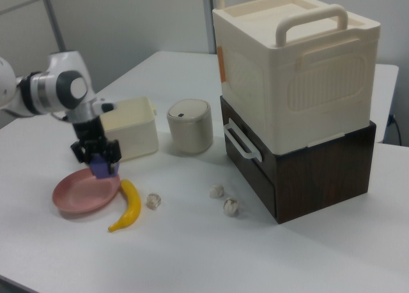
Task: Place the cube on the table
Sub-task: 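Lift the cube off the plate and carry it past the banana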
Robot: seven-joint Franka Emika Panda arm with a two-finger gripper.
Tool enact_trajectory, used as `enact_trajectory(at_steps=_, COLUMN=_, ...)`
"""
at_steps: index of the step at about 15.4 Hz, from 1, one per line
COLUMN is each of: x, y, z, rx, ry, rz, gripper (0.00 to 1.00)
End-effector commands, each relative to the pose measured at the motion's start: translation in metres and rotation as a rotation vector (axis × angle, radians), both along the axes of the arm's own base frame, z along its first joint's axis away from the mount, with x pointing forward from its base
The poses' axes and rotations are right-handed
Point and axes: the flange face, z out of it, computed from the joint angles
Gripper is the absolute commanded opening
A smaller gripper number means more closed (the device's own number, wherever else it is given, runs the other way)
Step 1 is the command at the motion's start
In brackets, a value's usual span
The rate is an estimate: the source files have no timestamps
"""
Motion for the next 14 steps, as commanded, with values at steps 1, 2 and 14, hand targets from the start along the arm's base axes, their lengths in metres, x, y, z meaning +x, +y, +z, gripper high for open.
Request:
enact_trajectory(at_steps=1, x=0.014, y=-0.041, z=0.026, rx=0.032, ry=-0.019, rz=-0.123, gripper=0.03)
enact_trajectory(at_steps=2, x=0.016, y=-0.049, z=0.025, rx=0.032, ry=-0.024, rz=-0.164, gripper=0.03)
enact_trajectory(at_steps=14, x=0.055, y=-0.178, z=-0.026, rx=0.004, ry=-0.130, rz=-0.603, gripper=0.03)
